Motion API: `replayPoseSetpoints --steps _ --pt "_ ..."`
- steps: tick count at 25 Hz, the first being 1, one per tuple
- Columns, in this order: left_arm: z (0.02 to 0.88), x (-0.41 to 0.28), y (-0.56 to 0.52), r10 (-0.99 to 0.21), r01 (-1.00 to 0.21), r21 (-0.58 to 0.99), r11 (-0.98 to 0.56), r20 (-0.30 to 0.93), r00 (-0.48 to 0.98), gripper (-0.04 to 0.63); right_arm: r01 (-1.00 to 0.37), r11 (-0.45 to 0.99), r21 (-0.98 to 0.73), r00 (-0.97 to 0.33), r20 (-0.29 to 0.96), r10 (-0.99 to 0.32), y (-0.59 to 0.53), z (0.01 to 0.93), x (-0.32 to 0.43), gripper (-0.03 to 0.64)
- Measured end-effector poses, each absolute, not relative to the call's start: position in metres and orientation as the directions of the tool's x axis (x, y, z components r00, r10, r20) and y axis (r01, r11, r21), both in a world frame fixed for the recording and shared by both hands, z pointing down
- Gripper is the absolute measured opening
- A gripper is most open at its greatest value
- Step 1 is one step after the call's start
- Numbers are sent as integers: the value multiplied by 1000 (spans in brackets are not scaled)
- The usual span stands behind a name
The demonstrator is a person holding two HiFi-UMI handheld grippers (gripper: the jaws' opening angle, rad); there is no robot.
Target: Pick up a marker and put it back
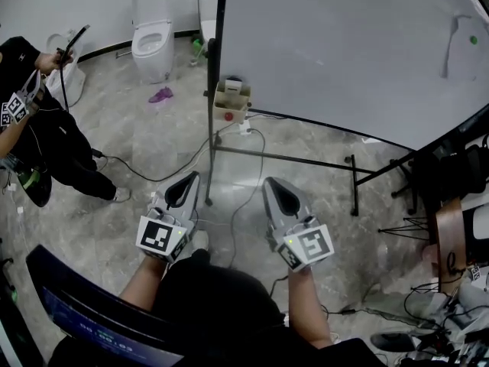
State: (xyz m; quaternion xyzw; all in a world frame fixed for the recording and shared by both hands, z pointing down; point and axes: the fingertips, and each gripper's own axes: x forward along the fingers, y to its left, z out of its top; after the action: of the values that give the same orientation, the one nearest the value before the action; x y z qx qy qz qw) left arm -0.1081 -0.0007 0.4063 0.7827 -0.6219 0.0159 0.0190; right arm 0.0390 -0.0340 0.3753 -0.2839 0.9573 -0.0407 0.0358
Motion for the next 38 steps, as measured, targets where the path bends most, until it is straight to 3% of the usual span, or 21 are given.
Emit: replayPoseSetpoints --steps 29,38 --pt "417 -207 -95 -921 -920 59 -387 26 389 5 -675 733 -88 -736 5 -677 -115 384 -53 9" --pt "416 -206 -100 -903 -903 45 -428 24 429 5 -669 739 -85 -742 11 -670 -111 385 -66 9"
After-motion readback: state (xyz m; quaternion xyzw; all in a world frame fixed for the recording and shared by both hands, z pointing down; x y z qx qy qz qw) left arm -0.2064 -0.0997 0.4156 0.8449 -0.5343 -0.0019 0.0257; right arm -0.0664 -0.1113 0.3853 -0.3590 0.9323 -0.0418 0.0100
